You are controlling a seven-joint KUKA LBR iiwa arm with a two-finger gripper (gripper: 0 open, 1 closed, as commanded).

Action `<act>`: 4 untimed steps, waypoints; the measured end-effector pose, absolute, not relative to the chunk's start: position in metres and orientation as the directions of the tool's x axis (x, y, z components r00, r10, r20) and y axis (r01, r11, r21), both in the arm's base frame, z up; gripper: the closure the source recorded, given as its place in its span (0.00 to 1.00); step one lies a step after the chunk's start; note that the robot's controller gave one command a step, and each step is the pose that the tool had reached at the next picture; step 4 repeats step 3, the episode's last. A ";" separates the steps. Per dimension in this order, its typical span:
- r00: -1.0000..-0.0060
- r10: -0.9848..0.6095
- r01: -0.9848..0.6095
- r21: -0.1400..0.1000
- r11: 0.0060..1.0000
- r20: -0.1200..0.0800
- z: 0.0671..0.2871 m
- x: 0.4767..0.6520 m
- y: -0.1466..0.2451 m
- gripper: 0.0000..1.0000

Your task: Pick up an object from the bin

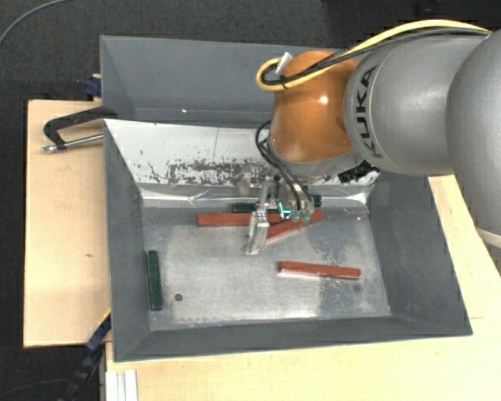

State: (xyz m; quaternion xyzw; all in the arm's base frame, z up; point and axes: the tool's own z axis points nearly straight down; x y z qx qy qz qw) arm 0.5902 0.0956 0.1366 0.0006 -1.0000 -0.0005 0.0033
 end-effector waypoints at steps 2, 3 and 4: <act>-1.000 0.013 0.013 0.002 1.000 -0.001 0.073 0.602 0.127 1.00; -1.000 -0.005 -0.005 0.004 1.000 -0.010 0.249 0.562 0.140 1.00; -1.000 -0.005 -0.005 0.004 1.000 -0.010 0.249 0.562 0.140 1.00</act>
Offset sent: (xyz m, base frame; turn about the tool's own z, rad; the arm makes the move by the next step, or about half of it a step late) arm 0.0108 0.0301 -0.0644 0.0147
